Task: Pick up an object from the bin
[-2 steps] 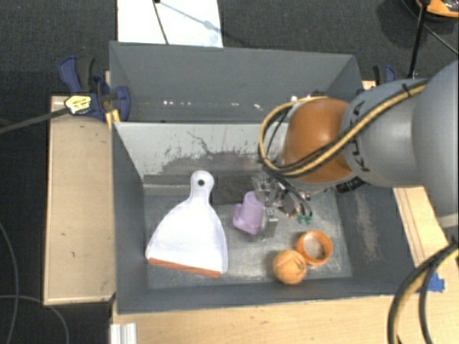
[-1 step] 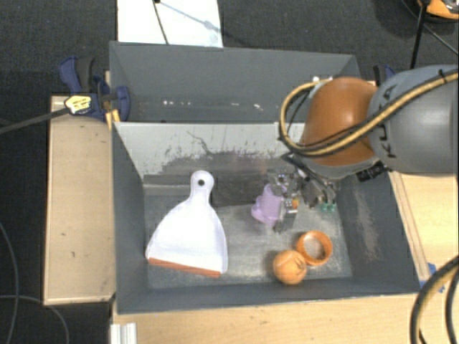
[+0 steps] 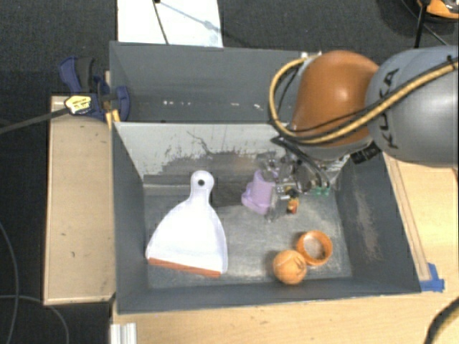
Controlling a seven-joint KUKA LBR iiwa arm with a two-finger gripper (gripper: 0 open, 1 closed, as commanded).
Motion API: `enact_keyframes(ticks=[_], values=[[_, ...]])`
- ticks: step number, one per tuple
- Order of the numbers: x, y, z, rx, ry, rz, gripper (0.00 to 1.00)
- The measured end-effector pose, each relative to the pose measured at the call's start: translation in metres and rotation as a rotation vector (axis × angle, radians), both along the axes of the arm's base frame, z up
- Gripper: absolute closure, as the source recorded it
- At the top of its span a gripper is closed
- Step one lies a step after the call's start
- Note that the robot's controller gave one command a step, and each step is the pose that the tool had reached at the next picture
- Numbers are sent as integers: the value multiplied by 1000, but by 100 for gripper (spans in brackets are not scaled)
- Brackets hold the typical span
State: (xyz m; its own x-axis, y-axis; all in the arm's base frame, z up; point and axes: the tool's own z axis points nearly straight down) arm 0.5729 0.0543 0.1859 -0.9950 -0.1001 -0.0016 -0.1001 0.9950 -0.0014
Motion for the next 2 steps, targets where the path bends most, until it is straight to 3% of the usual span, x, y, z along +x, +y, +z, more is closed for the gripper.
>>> enact_keyframes(ticks=[1,2], values=[[-2,1,6,4,-3,12,100],[0,-8,45,2,2,-18,100]])
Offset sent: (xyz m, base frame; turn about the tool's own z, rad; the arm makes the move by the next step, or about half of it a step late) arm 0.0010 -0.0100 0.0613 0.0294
